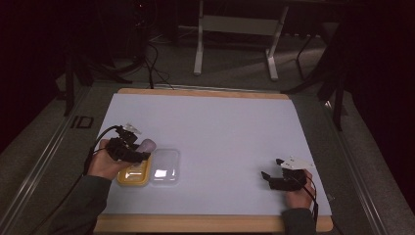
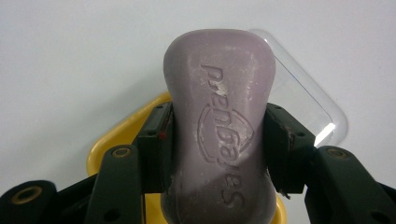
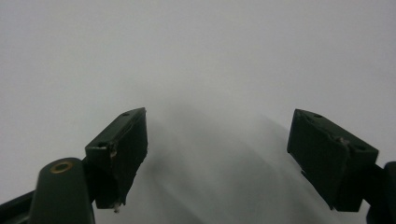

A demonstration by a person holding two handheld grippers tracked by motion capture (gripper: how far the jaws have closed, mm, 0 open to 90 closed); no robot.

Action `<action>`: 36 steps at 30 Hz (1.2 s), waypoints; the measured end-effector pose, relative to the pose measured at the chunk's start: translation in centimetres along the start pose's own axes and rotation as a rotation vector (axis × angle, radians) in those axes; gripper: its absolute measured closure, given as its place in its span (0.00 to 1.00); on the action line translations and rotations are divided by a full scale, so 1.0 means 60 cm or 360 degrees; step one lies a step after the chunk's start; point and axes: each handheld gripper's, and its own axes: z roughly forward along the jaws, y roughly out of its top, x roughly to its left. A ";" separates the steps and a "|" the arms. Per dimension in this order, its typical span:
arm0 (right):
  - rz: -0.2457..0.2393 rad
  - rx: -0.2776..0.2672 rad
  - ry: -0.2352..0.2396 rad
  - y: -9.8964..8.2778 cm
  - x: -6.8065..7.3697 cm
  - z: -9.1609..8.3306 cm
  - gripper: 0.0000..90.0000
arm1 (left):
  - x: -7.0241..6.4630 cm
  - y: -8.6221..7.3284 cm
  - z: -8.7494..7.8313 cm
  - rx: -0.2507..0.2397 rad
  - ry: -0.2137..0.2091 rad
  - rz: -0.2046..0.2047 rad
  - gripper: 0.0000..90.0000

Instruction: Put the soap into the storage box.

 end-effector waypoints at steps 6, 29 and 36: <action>-0.0009 0.0003 -0.0003 0.000 0.001 0.000 0.22 | 0.001 -0.016 -0.003 0.0010 0.0022 -0.0044 0.55; -0.0020 0.0009 -0.0007 0.000 0.002 0.001 0.22 | 0.001 -0.052 0.022 0.0100 0.0123 -0.0229 0.55; -0.0021 0.0011 -0.0008 0.000 0.002 0.001 0.22 | 0.000 -0.056 0.031 0.0143 0.0179 -0.0237 0.55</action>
